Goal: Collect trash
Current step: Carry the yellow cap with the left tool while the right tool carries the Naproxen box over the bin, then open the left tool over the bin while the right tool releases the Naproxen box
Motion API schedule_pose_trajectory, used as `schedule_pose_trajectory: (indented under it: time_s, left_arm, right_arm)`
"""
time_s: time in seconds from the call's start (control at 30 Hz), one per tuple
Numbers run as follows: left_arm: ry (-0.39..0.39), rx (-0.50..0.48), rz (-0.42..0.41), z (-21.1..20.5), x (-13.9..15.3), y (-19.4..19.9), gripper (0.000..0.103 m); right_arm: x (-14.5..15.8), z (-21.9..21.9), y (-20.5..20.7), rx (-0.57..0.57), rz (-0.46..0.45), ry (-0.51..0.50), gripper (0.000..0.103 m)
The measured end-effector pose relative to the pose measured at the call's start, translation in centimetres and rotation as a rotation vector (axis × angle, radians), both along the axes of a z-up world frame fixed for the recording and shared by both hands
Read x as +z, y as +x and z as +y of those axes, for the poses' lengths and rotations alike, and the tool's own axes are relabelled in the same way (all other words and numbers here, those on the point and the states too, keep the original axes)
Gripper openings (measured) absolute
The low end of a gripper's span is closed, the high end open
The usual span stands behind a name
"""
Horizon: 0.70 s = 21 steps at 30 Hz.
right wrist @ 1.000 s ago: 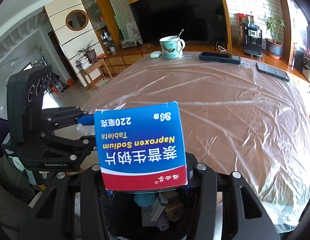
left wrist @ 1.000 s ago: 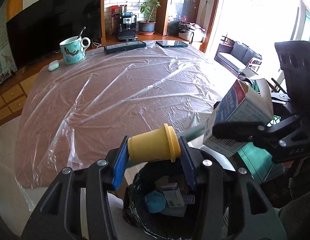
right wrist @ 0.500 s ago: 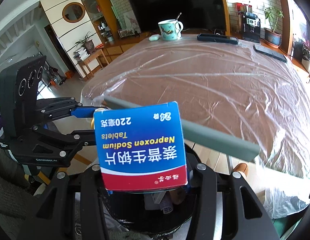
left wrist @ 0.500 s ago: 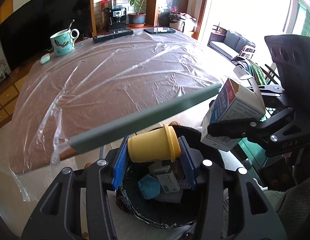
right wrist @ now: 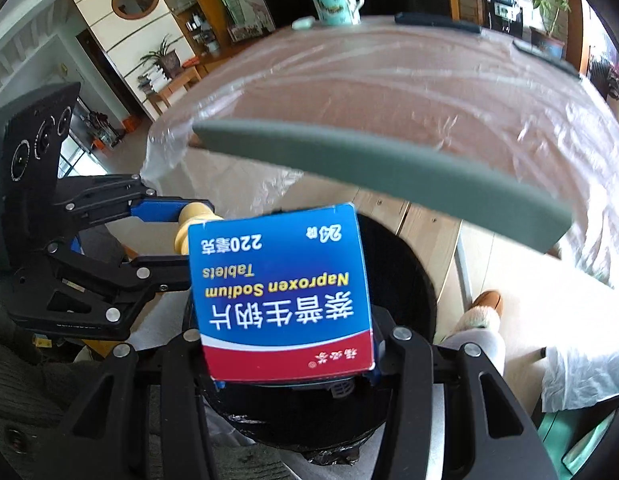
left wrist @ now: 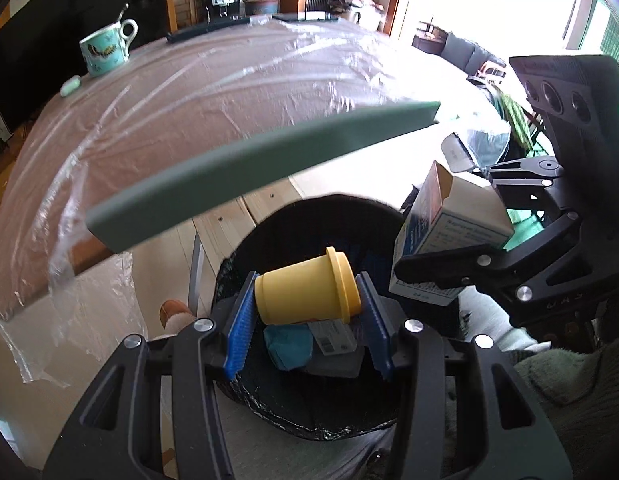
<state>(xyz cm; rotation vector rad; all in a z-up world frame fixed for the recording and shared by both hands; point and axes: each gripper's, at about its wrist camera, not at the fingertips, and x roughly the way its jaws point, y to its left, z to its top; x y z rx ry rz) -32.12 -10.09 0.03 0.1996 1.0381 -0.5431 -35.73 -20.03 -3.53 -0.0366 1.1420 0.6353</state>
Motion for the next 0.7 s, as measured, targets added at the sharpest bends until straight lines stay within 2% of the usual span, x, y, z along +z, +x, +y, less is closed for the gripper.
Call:
schedule_pose_trajectory:
  time_s: [0.3,0.63,0.7]
  left_arm:
    - [0.049,-0.004,0.049,-0.4,-3.2,0.2,0.049]
    - [0.091,-0.01,0.103,-1.1,-6.1,0.2,0.049]
    - [0.089,-0.016,0.106,-1.2,-6.4,0.1,0.053]
  right_arm:
    - [-3.7,0.2,0.1,-0.006,0.062,-0.052,0.048]
    - [-6.3,0.4,0.4,-0.05,0.101,-0.089,0.048]
    - [-6.7,0.5,0.4,-0.056,0.112,-0.093,0.049]
